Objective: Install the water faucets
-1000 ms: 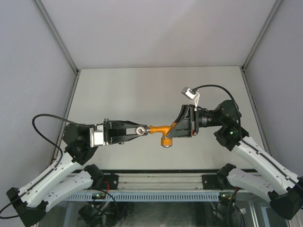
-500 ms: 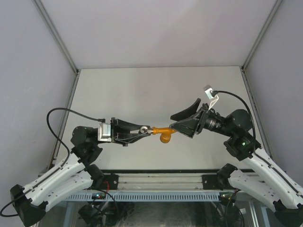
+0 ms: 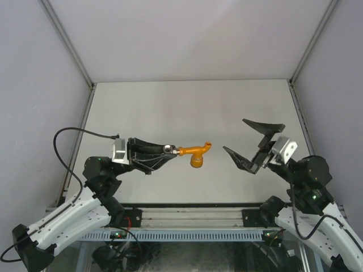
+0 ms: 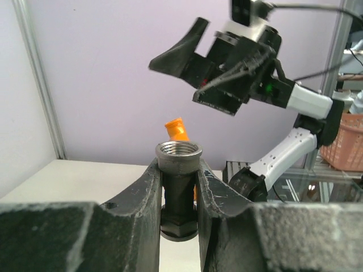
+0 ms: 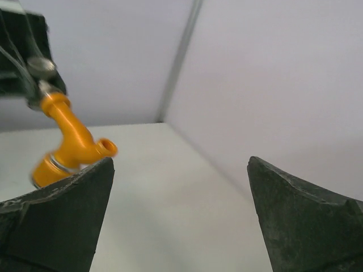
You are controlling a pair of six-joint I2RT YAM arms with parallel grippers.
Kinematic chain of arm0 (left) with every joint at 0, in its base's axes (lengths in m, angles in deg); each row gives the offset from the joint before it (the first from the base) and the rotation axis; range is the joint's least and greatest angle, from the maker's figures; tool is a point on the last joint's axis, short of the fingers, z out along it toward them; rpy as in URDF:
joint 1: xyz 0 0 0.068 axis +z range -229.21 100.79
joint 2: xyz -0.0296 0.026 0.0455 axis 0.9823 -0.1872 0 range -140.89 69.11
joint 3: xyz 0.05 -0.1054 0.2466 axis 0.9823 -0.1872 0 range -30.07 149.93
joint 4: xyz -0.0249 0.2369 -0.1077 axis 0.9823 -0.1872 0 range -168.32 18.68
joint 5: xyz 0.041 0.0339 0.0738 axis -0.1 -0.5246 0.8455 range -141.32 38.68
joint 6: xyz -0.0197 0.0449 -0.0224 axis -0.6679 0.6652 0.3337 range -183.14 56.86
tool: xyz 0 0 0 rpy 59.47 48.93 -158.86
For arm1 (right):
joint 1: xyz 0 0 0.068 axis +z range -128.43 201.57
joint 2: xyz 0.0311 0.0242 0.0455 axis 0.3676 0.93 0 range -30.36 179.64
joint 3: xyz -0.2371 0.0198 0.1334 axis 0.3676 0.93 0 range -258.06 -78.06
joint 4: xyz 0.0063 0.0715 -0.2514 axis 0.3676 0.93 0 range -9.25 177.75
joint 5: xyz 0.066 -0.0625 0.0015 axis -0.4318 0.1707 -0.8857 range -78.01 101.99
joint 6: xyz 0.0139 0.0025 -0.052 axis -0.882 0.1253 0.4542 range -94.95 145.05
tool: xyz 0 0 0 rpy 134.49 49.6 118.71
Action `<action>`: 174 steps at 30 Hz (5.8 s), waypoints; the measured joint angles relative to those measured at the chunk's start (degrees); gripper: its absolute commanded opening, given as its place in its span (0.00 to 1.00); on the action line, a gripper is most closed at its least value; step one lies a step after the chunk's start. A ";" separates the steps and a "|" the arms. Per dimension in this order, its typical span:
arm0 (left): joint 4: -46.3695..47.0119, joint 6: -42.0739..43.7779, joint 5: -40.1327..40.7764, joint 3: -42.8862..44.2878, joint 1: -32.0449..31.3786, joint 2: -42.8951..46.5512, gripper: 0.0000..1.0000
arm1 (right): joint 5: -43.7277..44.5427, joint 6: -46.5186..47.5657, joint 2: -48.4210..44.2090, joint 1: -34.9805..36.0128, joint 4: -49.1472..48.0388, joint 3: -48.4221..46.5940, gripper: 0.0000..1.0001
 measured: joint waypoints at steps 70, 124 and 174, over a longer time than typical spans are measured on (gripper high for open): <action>-6.93 -13.35 9.79 4.31 0.70 -4.87 0.00 | 21.81 76.08 11.21 30.23 -14.43 13.49 0.09; -2.38 -18.47 1.97 6.86 0.70 -8.28 0.00 | 11.96 52.41 11.04 26.12 1.09 3.04 0.00; -0.09 -33.88 7.87 6.32 0.24 -8.59 0.02 | 5.81 38.93 12.48 23.54 -13.31 6.01 0.00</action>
